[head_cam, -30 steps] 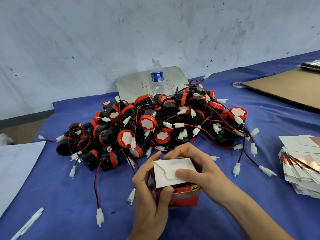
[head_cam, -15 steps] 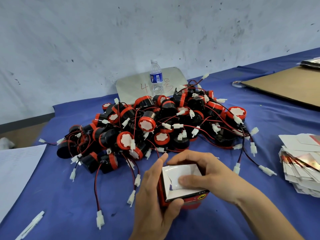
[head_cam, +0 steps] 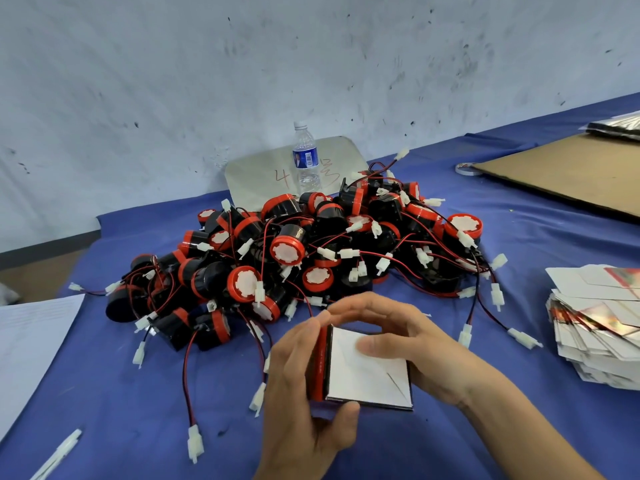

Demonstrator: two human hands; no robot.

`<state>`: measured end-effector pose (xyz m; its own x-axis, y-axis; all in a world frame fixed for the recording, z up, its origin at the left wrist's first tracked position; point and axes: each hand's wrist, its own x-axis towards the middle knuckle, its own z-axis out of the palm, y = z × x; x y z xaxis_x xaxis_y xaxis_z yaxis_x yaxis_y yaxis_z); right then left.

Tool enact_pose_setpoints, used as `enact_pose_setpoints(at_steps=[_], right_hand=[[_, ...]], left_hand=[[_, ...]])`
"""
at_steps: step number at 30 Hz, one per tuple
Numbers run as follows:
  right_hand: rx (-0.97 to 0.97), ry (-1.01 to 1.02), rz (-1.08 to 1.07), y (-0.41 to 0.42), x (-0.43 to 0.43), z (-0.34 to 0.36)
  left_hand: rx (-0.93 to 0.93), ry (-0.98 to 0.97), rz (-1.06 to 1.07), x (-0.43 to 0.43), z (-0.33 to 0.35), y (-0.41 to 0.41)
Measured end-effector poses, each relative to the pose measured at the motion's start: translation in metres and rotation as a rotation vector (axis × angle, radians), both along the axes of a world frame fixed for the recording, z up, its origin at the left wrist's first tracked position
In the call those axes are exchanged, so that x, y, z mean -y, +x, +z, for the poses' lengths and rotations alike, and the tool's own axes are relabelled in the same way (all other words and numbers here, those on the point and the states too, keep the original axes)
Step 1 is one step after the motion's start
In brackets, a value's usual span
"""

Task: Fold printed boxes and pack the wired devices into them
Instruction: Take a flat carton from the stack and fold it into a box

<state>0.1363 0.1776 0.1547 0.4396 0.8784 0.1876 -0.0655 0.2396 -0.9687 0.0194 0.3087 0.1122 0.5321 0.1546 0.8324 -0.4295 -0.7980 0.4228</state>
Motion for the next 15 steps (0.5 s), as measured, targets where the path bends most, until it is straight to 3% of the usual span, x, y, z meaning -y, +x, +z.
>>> enact_pose_setpoints(at_steps=[3, 5, 8, 10, 12, 15], right_hand=[[0.152, 0.109, -0.203, -0.002, -0.004, -0.003], [0.346, 0.190, -0.408, -0.005, -0.004, -0.005], [0.856, 0.134, -0.598, -0.006, -0.009, -0.013], [1.143, 0.015, -0.574, -0.008, -0.018, -0.023], [1.194, -0.082, -0.479, -0.014, -0.024, -0.032], [1.023, -0.098, -0.325, -0.024, -0.027, -0.036]], left_hand=[[-0.019, 0.001, 0.110, -0.001, -0.004, 0.002], [-0.077, -0.112, 0.167, 0.001, -0.003, 0.002], [-0.182, -0.508, 0.013, 0.004, -0.002, 0.002], [-0.244, -0.785, -0.091, 0.002, -0.007, 0.005], [-0.313, -0.872, -0.089, -0.004, -0.010, 0.008], [-0.376, -0.881, -0.030, -0.014, -0.014, 0.011]])
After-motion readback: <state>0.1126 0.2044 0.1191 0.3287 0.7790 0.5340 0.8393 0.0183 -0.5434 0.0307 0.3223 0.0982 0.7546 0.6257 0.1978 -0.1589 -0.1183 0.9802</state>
